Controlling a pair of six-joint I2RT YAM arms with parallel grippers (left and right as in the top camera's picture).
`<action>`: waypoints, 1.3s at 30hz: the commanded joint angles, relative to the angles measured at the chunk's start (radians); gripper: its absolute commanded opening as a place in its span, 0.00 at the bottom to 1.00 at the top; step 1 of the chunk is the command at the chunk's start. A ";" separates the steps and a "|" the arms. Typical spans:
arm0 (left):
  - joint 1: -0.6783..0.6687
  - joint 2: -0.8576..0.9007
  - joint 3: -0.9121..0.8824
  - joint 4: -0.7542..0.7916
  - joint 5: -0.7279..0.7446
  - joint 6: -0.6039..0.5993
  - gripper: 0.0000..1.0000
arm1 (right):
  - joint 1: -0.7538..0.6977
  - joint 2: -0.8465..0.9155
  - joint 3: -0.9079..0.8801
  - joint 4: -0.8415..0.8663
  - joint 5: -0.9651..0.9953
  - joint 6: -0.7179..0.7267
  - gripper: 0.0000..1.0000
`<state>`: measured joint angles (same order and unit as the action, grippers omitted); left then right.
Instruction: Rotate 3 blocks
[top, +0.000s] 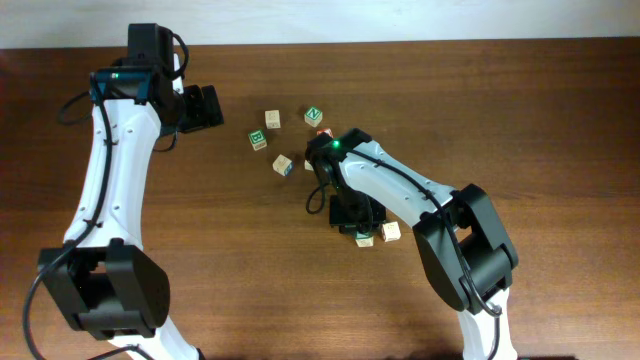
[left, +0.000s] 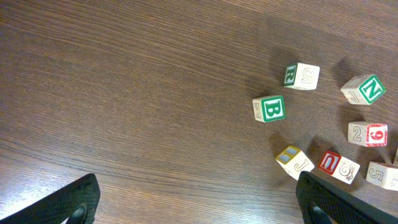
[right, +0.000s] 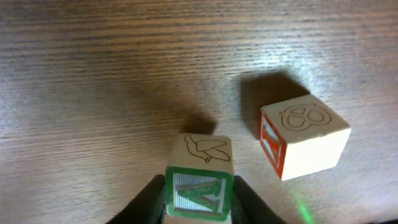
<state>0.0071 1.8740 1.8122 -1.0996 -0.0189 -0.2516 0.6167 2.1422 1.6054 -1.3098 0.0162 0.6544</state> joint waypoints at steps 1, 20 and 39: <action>0.001 0.009 0.015 -0.001 -0.004 -0.006 0.99 | -0.004 0.009 -0.012 0.002 0.027 -0.002 0.36; 0.001 0.009 0.015 -0.002 -0.004 -0.006 0.99 | -0.128 0.060 0.231 0.409 0.101 -0.329 0.53; 0.001 0.009 0.015 -0.001 -0.004 -0.006 0.99 | -0.130 0.150 0.230 0.385 0.027 -0.320 0.26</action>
<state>0.0071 1.8740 1.8122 -1.1000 -0.0193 -0.2516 0.4866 2.2780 1.8297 -0.8856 0.0944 0.3298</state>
